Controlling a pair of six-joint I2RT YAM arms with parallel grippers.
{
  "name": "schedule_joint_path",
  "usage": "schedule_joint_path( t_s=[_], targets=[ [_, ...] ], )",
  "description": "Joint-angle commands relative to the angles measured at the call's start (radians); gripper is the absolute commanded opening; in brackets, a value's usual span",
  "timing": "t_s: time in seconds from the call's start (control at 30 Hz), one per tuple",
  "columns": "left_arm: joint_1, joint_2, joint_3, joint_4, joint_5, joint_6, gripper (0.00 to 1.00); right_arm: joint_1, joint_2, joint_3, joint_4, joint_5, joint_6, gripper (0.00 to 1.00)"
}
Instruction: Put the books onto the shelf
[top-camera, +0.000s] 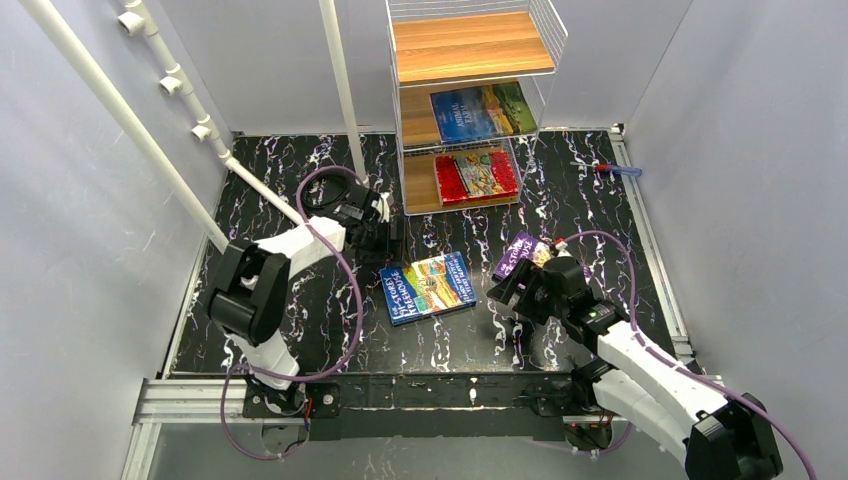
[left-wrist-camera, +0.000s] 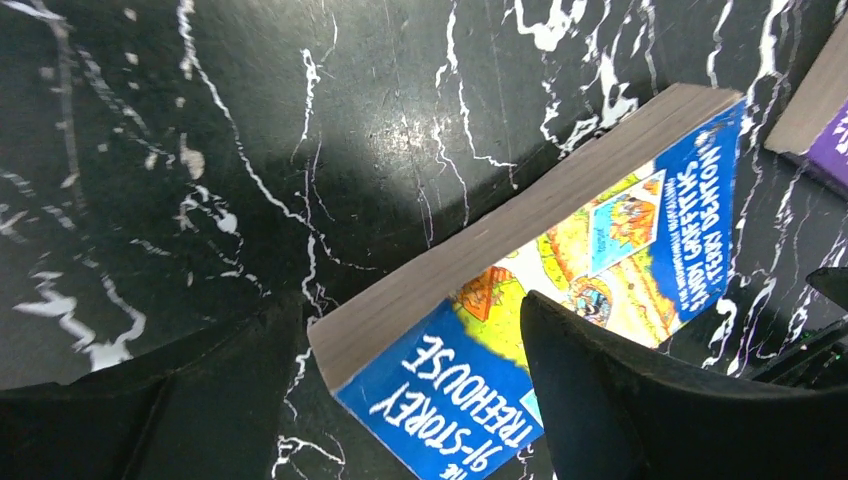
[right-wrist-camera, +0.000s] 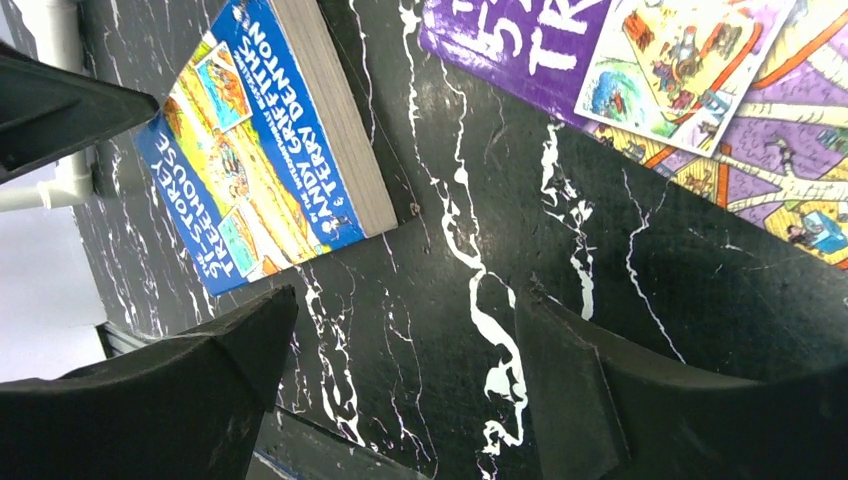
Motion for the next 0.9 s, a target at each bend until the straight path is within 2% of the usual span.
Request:
schedule_joint_path(
  t_s=[0.0, 0.17, 0.4, 0.5, 0.6, 0.7, 0.77, 0.8, 0.87],
  targets=[
    [-0.011, 0.06, 0.013, 0.003, 0.105, 0.013, 0.77, 0.016, 0.017, -0.026, 0.025, -0.044, 0.065, 0.87],
    [-0.069, -0.062, -0.103, 0.005, 0.116, -0.059, 0.75, 0.039, 0.029, -0.069, 0.067, -0.066, 0.103, 0.85],
    [-0.22, -0.346, -0.302, -0.038, 0.128, -0.193, 0.74, 0.073, 0.068, -0.137, 0.216, -0.108, 0.153, 0.85],
    [-0.262, -0.436, -0.34, -0.055, 0.203, -0.227, 0.74, 0.079, 0.137, -0.143, 0.327, -0.117, 0.172, 0.85],
    [-0.26, -0.496, -0.31, -0.14, 0.111, -0.212, 0.75, 0.082, 0.265, -0.112, 0.416, -0.137, 0.156, 0.86],
    [-0.225, -0.487, -0.265, -0.188, -0.053, -0.198, 0.76, 0.091, 0.378, -0.073, 0.482, -0.162, 0.137, 0.86],
    [-0.182, -0.433, -0.251, -0.146, -0.06, -0.182, 0.76, 0.105, 0.438, -0.035, 0.496, -0.161, 0.126, 0.86],
    [-0.161, -0.398, -0.246, -0.117, -0.038, -0.171, 0.81, 0.116, 0.465, -0.019, 0.495, -0.154, 0.118, 0.86],
    [-0.136, -0.334, -0.228, -0.075, 0.004, -0.146, 0.82, 0.13, 0.506, 0.002, 0.505, -0.149, 0.118, 0.86]
  ],
)
